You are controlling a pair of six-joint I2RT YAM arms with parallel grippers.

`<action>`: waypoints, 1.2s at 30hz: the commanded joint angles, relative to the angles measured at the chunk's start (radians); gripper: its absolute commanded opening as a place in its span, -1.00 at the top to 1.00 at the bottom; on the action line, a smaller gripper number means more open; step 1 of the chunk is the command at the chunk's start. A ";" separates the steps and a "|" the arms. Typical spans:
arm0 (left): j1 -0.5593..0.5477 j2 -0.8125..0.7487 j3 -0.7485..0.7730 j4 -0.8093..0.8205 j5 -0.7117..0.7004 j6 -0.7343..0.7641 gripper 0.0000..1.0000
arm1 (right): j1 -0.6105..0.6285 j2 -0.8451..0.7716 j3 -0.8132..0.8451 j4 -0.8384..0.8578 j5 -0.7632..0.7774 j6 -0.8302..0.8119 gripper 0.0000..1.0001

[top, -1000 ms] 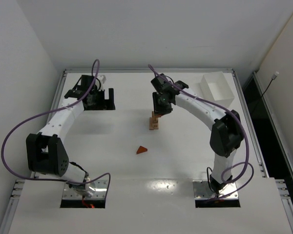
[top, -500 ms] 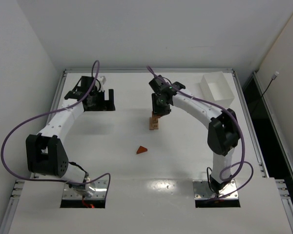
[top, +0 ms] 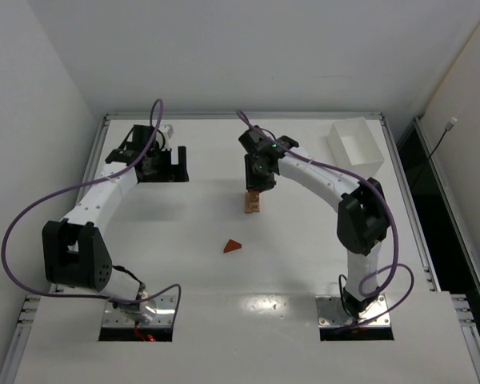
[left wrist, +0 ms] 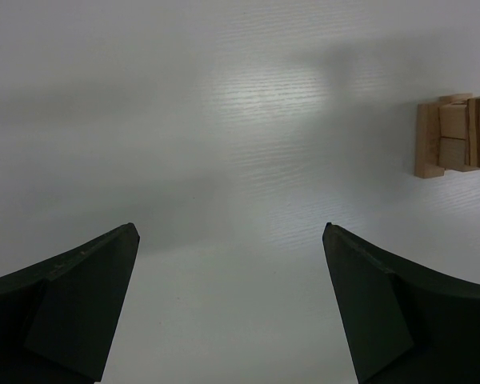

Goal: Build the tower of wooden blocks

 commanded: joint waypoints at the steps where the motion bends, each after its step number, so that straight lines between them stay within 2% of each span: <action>1: -0.002 -0.037 -0.001 0.022 0.007 -0.011 -1.00 | 0.011 0.016 0.043 0.030 0.021 0.018 1.00; 36: -0.002 0.019 0.028 0.022 0.046 -0.020 -1.00 | 0.001 0.034 0.034 0.030 0.030 0.028 1.00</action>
